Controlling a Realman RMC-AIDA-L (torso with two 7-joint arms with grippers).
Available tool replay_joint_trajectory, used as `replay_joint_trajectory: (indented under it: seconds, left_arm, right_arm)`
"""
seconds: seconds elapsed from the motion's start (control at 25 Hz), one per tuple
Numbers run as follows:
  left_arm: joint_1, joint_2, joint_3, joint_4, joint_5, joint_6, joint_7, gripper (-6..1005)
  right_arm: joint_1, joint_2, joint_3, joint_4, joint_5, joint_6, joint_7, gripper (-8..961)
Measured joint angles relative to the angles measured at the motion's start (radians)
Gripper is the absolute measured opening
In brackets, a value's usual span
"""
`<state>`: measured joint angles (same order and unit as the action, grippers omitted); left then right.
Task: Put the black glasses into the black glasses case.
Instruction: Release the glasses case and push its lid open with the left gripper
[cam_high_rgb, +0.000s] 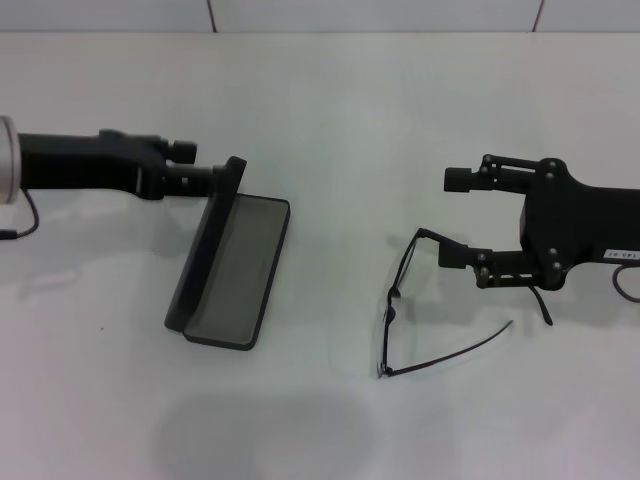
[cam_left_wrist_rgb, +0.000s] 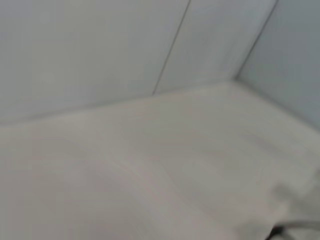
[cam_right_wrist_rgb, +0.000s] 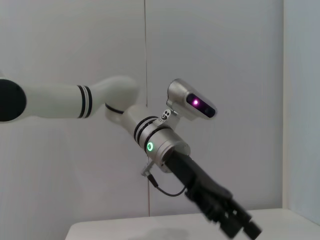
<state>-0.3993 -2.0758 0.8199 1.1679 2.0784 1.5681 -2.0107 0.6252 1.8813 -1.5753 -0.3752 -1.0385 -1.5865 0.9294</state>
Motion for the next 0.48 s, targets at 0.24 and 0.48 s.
replay_joint_trajectory:
  seconds: [0.24, 0.48]
  left_arm:
    - [0.009, -0.014, 0.139, 0.087, 0.122, -0.044, -0.17, 814]
    - [0.014, -0.014, 0.238, 0.087, 0.185, -0.141, -0.24, 814]
  right_arm:
    - [-0.001, -0.001, 0.0, -0.001, 0.002, 0.005, -0.003, 741]
    - [0.0, 0.002, 0.0, -0.002, -0.002, 0.021, -0.004, 737]
